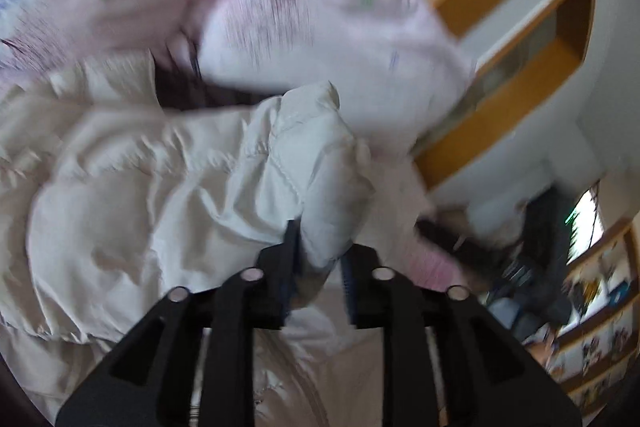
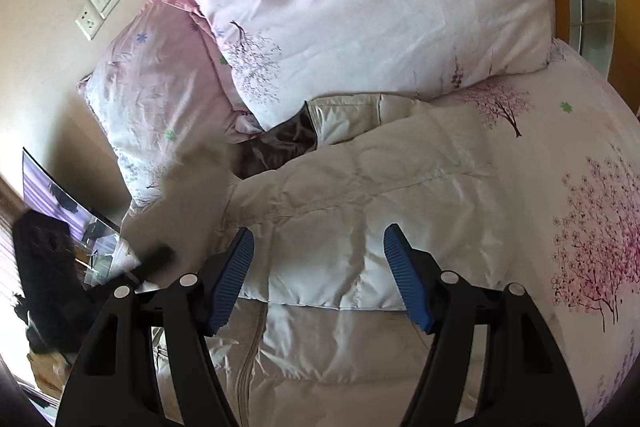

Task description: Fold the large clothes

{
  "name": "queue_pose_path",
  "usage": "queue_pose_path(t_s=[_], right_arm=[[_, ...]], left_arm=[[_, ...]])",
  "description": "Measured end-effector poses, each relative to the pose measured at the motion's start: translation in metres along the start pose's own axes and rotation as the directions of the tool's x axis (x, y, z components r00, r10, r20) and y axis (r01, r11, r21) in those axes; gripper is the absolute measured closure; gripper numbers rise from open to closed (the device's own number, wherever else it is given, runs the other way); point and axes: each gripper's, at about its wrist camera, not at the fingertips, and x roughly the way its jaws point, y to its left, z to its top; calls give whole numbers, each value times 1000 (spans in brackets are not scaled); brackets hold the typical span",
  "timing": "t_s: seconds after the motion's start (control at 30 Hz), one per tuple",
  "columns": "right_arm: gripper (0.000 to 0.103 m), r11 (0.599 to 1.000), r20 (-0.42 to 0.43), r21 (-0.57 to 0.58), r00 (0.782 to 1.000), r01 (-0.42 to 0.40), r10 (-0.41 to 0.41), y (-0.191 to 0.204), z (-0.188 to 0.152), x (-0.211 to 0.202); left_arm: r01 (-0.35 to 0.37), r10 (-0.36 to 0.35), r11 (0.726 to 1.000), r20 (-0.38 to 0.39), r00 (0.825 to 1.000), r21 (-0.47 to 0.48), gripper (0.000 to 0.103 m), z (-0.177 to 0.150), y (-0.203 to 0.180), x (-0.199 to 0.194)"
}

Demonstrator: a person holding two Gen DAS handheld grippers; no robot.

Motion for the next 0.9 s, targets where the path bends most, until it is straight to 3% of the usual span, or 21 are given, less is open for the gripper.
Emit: queue_pose_path(t_s=[0.07, 0.23, 0.33, 0.4, 0.47, 0.6, 0.63, 0.67, 0.7, 0.77, 0.9], right_arm=[[34, 1000, -15, 15, 1000, -5, 6, -3, 0, 5], [34, 997, -61, 49, 996, -66, 69, -4, -2, 14], [34, 992, -111, 50, 986, -117, 122, 2, -6, 24], [35, 987, -155, 59, 975, -149, 157, 6, -9, 36], [39, 983, -198, 64, 964, -169, 179, 11, -14, 50], [45, 981, -272, 80, 943, -179, 194, 18, -22, 77], [52, 981, -290, 82, 937, -177, 193, 20, -25, 83], [68, 981, -305, 79, 933, -176, 192, 23, -28, 89], [78, 983, -314, 69, 932, -170, 183, 26, -30, 93], [89, 987, -282, 27, 946, -160, 161, 35, -30, 90], [92, 987, -117, -42, 982, -155, 149, 47, -18, 57]], left_arm=[[-20, 23, 999, -62, 998, 43, 46, -11, -5, 19], [-26, 33, 994, -59, 998, 111, 14, -21, -15, 0], [-60, 56, 988, 32, 998, 144, 3, -27, -5, -50], [-115, 103, 983, 96, 990, 140, 2, -32, 8, -80], [-183, 166, 976, 148, 975, 116, 2, -35, 24, -106], [-350, 340, 937, 183, 922, 22, 2, -48, 76, -148], [-395, 390, 918, 182, 903, -7, 2, -53, 91, -157], [-418, 416, 908, 180, 891, -24, 2, -58, 98, -165], [-468, 471, 882, 170, 866, -62, 2, -62, 115, -173], [-517, 527, 850, 151, 836, -101, 2, -71, 132, -185], [-557, 579, 813, 137, 803, -173, 2, -83, 160, -202]])
